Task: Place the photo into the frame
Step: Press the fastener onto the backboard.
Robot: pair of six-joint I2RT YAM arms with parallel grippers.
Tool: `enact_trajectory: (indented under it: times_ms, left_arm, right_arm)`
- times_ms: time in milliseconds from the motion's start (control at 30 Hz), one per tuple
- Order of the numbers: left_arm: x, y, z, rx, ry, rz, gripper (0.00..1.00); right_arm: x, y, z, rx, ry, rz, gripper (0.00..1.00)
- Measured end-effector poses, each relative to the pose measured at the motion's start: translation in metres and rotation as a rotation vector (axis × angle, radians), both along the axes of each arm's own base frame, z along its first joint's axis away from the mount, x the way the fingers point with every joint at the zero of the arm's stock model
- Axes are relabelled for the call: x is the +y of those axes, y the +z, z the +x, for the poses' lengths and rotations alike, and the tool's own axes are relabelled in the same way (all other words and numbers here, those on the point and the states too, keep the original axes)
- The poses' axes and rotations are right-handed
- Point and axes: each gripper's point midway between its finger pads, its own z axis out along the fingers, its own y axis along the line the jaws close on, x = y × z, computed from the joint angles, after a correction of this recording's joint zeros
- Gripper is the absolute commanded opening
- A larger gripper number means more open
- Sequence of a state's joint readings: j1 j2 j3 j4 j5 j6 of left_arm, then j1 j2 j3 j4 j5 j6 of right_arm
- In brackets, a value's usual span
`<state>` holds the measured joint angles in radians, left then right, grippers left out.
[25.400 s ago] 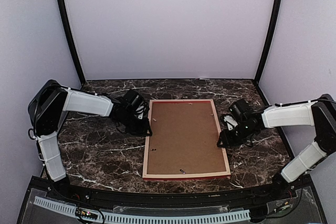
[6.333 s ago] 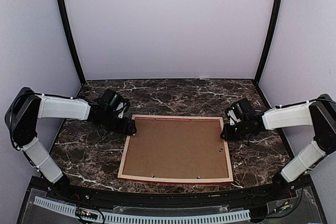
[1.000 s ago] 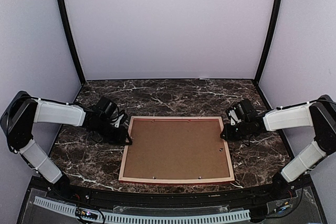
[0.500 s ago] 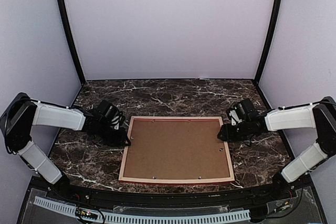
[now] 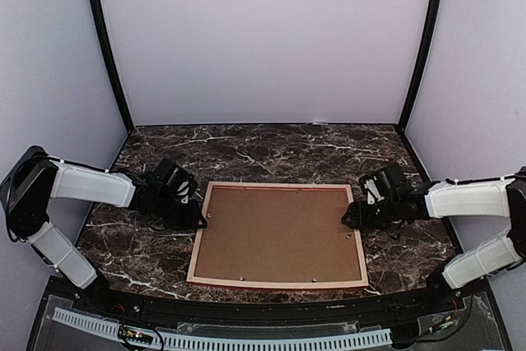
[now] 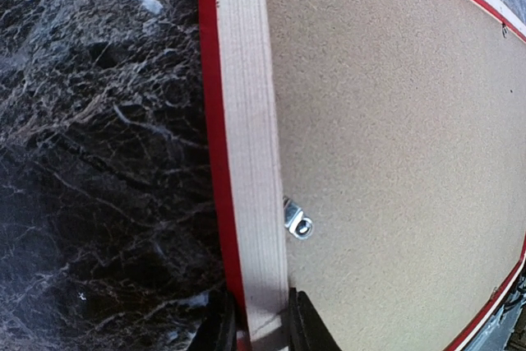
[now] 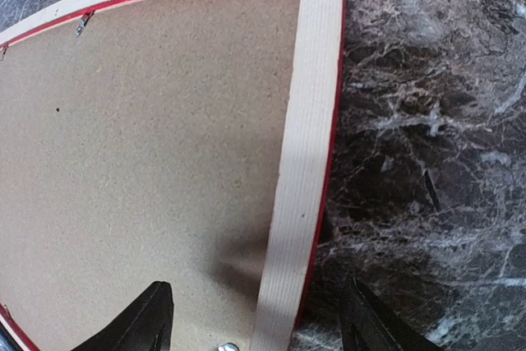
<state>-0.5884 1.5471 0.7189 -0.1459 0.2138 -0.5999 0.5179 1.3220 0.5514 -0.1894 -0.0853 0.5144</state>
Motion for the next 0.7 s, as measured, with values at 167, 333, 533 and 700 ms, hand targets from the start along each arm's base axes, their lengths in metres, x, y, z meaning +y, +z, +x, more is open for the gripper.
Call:
enact_trajectory:
  times_ms: [167,333,533,700]
  left_arm:
    - [0.000,0.000,0.000,-0.006,0.006,0.004,0.18]
    - [0.001,0.000,0.000,-0.007,0.008,0.006,0.18]
    - [0.000,0.000,0.000,-0.011,0.009,0.007,0.18]
    - [0.000,0.000,0.000,-0.012,0.009,0.008,0.18]
  right_arm:
    - [0.002,-0.002,-0.013,0.011,-0.004,0.012,0.70]
    - [0.003,-0.006,-0.022,0.030,-0.007,0.012,0.68]
    - [0.005,-0.009,-0.027,0.039,-0.004,0.003,0.62]
    - [0.005,-0.010,-0.030,0.046,-0.001,-0.008,0.53]
